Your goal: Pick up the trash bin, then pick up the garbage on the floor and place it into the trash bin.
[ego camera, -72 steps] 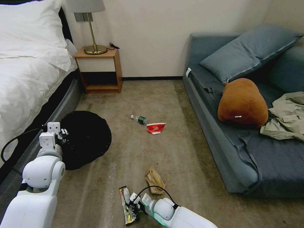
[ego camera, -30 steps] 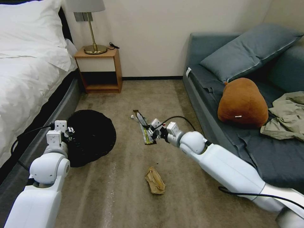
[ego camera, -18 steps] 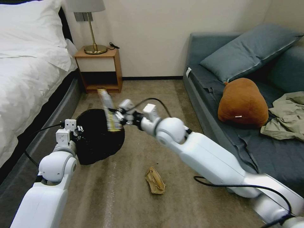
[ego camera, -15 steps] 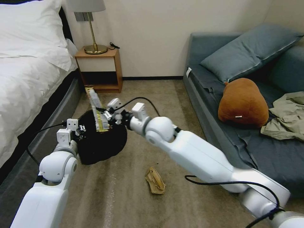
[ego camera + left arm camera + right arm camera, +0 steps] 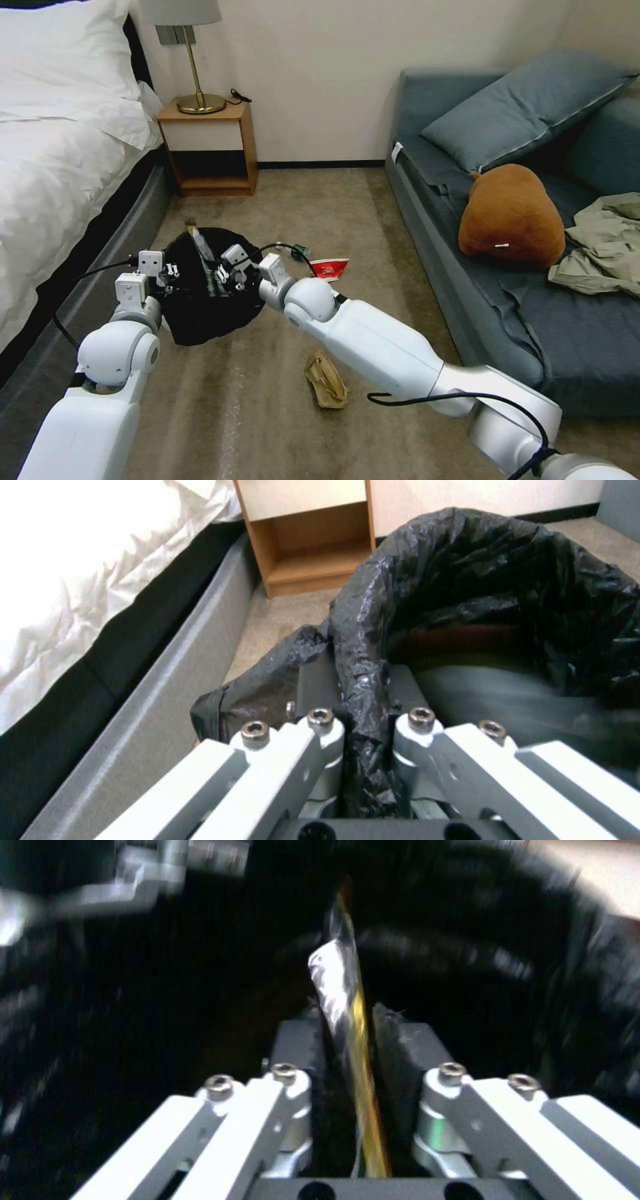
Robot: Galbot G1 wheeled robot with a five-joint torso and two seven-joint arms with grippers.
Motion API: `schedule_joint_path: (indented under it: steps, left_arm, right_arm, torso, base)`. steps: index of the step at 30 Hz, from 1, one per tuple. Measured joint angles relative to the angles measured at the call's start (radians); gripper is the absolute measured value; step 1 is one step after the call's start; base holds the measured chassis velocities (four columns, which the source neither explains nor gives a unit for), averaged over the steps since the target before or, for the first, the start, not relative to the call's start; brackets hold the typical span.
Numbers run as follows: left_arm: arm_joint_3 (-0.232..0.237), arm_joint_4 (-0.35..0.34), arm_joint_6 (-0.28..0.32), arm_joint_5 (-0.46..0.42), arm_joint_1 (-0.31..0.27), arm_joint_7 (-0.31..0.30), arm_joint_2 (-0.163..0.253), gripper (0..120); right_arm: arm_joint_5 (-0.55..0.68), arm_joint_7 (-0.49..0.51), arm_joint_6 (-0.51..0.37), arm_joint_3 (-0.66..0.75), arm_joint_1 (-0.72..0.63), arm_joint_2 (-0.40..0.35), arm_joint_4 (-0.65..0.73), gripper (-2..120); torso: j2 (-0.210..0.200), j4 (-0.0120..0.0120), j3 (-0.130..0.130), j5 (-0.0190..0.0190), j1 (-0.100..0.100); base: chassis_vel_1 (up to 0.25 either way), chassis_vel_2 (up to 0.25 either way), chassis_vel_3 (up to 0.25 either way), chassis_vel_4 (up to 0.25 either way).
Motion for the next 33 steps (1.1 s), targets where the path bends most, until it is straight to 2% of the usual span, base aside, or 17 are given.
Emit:
schedule_joint_path:
  steps: [2, 6, 8, 12, 14, 15, 20, 23, 33]
  left_arm:
    - [0.001, 0.002, -0.001, 0.002, 0.000, 0.000, -0.002, 4]
    - [0.001, 0.005, -0.004, 0.004, 0.000, 0.000, -0.004, 4]
    - [0.000, 0.010, -0.007, 0.006, 0.000, 0.000, -0.004, 4]
    - [-0.002, 0.011, -0.010, 0.007, 0.000, 0.000, -0.005, 4]
    - [-0.005, 0.014, -0.016, 0.007, 0.003, 0.000, -0.003, 4]
    - [-0.005, 0.014, -0.016, 0.007, 0.003, 0.000, -0.003, 4]
    - [-0.016, 0.025, -0.025, 0.008, 0.008, 0.003, 0.000, 4]
    - [-0.023, 0.030, -0.028, 0.005, 0.009, 0.004, -0.001, 4]
    - [-0.039, 0.040, -0.033, -0.005, 0.008, 0.009, 0.008, 4]
  right_arm:
    - [-0.006, 0.001, -0.002, 0.001, -0.013, -0.008, 0.009, 33]
    - [-0.009, 0.003, -0.008, 0.003, -0.020, -0.016, 0.020, 41]
    - [-0.014, 0.007, -0.015, 0.007, -0.022, -0.029, 0.035, 54]
    - [-0.018, 0.008, -0.018, 0.008, -0.024, -0.040, 0.045, 62]
    - [-0.019, 0.012, -0.021, 0.011, -0.029, -0.050, 0.054, 76]
    - [-0.019, 0.012, -0.021, 0.011, -0.029, -0.050, 0.054, 76]
    - [-0.019, 0.019, -0.039, 0.026, -0.025, -0.066, 0.073, 96]
    - [-0.017, 0.019, -0.046, 0.041, -0.016, -0.080, 0.083, 99]
    - [-0.012, 0.009, -0.048, 0.074, -0.005, -0.154, 0.105, 100]
  torso:
    - [0.000, -0.0001, 0.000, 0.0000, 0.000]
    - [0.000, 0.0000, 0.000, 0.0000, 0.000]
    - [0.000, 0.0000, 0.000, 0.0000, 0.000]
    - [0.000, 0.0000, 0.000, 0.0001, 0.000]
    - [0.000, -0.0001, 0.000, 0.0001, 0.000]
    - [0.000, -0.0001, 0.000, 0.0001, 0.000]
    - [0.000, 0.0001, 0.000, 0.0001, 0.000]
    - [0.000, 0.0001, 0.000, 0.0001, 0.000]
    - [0.000, 0.0000, 0.000, 0.0002, 0.000]
  base:
    - [0.000, 0.000, 0.000, 0.000]
    - [0.000, 0.000, 0.000, 0.000]
    - [0.000, 0.000, 0.000, 0.000]
    - [0.000, 0.000, 0.000, 0.000]
    - [0.000, 0.000, 0.000, 0.000]
    - [0.000, 0.000, 0.000, 0.000]
    - [0.000, 0.000, 0.000, 0.000]
    - [0.000, 0.000, 0.000, 0.000]
    - [0.000, 0.000, 0.000, 0.000]
